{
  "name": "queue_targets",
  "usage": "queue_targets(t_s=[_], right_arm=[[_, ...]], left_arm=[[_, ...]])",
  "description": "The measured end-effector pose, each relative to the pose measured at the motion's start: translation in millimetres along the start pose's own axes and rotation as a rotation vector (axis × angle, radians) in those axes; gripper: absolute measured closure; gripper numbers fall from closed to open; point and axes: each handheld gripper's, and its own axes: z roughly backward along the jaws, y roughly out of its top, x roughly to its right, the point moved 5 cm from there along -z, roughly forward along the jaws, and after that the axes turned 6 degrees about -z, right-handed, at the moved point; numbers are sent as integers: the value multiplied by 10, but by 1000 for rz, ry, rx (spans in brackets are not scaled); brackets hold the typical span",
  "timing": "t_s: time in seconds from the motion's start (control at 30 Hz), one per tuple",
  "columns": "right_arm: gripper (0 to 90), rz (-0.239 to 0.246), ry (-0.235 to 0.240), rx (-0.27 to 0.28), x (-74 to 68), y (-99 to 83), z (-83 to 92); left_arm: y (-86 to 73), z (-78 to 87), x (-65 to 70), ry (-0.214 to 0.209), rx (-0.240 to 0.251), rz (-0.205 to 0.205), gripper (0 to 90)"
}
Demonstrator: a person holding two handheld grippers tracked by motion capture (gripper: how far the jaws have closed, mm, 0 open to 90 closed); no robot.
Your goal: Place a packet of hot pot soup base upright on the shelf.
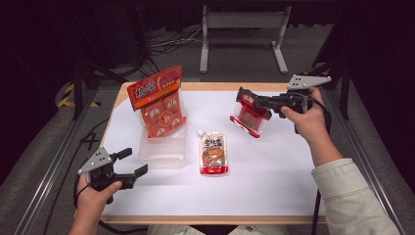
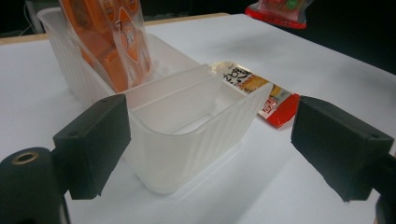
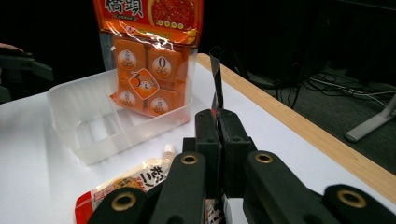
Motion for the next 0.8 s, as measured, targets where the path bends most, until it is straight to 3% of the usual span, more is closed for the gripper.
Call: queue_targets(t_s=[0.37,0.8], right_arm=[[886,47,65,0,-213,208,-211],[884,115,128,-20,-502,425,-599]], left_arm=[[-39,2,46,0,-18,0,128],[-38,-9,50,-5,-14,-7,125]])
